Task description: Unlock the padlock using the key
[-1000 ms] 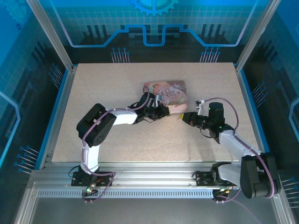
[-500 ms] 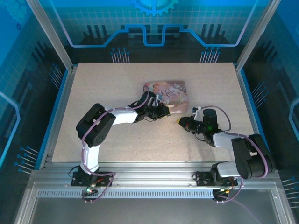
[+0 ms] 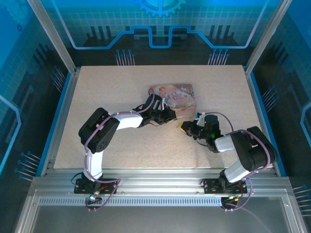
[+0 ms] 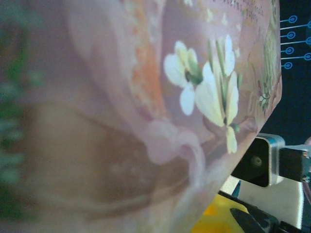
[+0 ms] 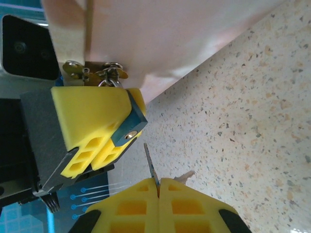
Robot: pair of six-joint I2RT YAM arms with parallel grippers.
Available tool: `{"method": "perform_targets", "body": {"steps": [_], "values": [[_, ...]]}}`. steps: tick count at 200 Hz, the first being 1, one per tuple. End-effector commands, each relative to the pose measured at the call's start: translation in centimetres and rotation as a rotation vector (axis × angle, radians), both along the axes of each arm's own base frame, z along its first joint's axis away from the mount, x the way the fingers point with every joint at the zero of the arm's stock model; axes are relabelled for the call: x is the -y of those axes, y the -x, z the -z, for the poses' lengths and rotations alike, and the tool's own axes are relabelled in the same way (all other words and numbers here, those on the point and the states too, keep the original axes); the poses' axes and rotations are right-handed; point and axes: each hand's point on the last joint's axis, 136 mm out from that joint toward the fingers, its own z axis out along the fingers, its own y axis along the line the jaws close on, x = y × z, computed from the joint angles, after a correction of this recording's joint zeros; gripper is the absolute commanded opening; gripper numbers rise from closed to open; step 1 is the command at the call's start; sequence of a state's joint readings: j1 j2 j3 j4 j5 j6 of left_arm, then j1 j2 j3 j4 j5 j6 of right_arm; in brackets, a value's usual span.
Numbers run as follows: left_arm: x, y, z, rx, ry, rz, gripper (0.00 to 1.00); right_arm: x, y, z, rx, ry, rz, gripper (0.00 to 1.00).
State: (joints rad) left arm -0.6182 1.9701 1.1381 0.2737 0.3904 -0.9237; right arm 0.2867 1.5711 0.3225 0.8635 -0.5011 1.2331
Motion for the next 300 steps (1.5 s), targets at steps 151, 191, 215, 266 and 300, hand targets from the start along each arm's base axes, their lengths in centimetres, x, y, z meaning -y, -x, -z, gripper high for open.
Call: {"method": "perform_targets", "body": {"steps": [151,191,215,266,300], "values": [[0.8,-0.4,-3.8,0.003,0.112,0.004,0.1,-0.8,-0.7,-1.9,-0.019,-0.198,0.094,0.0],[0.9,-0.3,-3.8,-0.001,0.12,0.005,0.1,-0.9,-1.0,-2.3,-0.009,-0.199,0.093,0.0],[1.0,-0.3,-3.9,-0.001,0.125,0.005,0.1,-1.1,-1.1,-2.1,-0.015,-0.2,0.087,0.0],[1.0,-0.1,-4.0,-0.002,0.132,0.011,0.1,-1.2,-1.5,-2.4,-0.002,-0.215,0.091,0.0],[1.0,-0.1,-3.8,-0.007,0.132,0.011,0.1,-1.3,-1.9,-3.0,0.019,-0.223,0.094,0.0]]}}
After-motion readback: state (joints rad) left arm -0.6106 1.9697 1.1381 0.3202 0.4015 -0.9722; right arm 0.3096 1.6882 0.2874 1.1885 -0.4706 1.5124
